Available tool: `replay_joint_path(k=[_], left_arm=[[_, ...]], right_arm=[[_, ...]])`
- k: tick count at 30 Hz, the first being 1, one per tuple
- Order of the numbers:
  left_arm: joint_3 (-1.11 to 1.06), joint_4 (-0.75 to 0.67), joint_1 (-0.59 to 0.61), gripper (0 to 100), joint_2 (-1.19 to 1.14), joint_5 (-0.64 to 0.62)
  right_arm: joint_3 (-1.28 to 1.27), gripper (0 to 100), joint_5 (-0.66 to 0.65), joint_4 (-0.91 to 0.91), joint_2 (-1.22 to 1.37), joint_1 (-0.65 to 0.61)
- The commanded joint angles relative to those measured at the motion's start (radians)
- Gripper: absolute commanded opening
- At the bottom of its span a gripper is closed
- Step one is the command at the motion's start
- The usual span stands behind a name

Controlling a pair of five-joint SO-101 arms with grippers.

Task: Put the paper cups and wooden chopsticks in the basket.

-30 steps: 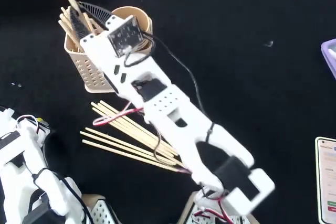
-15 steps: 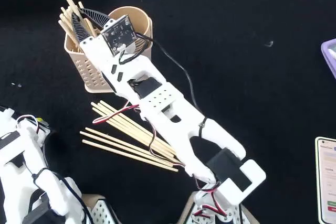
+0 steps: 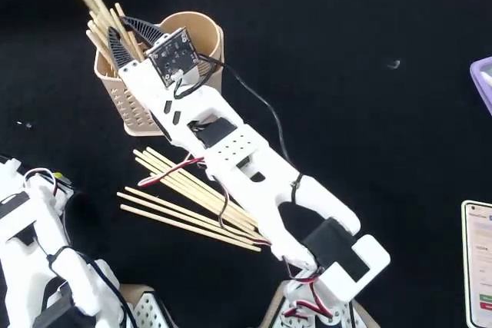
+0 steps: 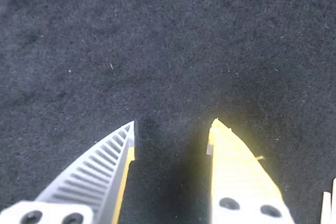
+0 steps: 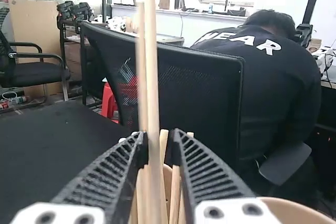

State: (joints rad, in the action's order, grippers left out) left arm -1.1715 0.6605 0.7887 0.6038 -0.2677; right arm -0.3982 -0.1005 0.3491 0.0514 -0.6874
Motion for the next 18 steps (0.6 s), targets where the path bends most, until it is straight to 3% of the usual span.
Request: replay_joint_path(k=[1, 10, 18], left_arm=[[0.027, -0.011, -0.013, 22, 0.025, 0.0], [0.028, -0.011, -0.013, 22, 0.025, 0.0], [0.028, -0.011, -0.013, 22, 0.025, 0.0]], right_arm=[[0.008, 9.0, 0.012, 0.017, -0.015, -0.037], [0.007, 9.0, 0.009, -0.003, -0.13, -0.037], [-0.007, 9.0, 0.012, -0.377, -0.472, -0.077]])
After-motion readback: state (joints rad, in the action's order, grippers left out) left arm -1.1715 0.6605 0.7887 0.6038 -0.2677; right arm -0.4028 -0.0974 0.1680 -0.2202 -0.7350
